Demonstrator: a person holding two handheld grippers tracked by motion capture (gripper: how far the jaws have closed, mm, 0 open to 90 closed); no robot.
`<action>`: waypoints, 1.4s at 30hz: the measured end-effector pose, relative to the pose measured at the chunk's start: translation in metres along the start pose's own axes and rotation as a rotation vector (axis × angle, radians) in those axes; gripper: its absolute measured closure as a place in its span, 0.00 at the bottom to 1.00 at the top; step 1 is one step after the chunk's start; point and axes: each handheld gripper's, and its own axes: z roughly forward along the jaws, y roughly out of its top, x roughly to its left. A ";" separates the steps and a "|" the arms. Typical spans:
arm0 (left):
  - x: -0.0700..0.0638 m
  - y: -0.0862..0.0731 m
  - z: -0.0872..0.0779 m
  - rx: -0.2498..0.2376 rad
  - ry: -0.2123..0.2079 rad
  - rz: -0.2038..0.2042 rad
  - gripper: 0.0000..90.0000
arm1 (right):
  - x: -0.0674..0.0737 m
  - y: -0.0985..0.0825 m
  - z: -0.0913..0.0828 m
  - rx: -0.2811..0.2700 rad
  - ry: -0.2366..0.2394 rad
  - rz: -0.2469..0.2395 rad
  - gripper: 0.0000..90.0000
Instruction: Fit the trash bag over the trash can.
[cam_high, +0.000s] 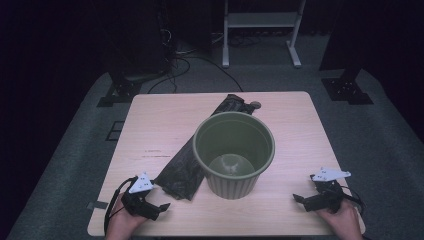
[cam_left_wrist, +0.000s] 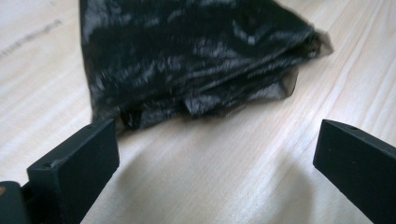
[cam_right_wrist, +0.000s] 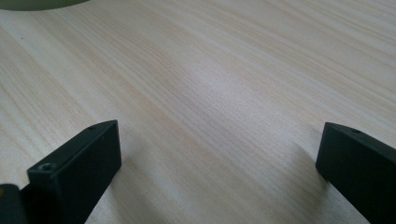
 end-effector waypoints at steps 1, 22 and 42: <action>0.000 0.000 0.000 0.000 0.000 0.000 0.00 | 0.000 0.000 0.000 0.000 0.000 0.000 0.00; 0.010 0.058 0.029 -0.043 0.018 -0.022 0.04 | 0.000 0.001 0.001 0.000 -0.001 0.001 0.00; 0.024 0.070 0.081 0.024 0.020 -0.006 0.25 | -0.001 0.001 0.001 -0.001 -0.002 0.001 0.00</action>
